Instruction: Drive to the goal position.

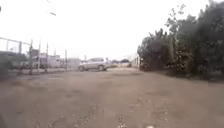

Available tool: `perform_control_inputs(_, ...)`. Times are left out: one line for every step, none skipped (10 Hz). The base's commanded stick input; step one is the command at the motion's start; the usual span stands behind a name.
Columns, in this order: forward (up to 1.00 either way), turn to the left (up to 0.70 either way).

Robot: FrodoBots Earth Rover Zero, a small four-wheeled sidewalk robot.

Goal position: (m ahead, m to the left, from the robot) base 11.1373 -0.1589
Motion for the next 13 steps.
perform_control_inputs(0.85, 0.01)
perform_control_inputs(0.85, 0.01)
perform_control_inputs(0.85, 0.01)
perform_control_inputs(0.85, 0.01)
perform_control_inputs(0.85, 0.01)
perform_control_inputs(0.85, 0.01)
perform_control_inputs(0.85, 0.01)
perform_control_inputs(0.85, 0.01)
perform_control_inputs(0.85, 0.01)
perform_control_inputs(0.85, 0.01)
perform_control_inputs(0.85, 0.01)
perform_control_inputs(0.85, 0.01)
perform_control_inputs(0.85, 0.0)
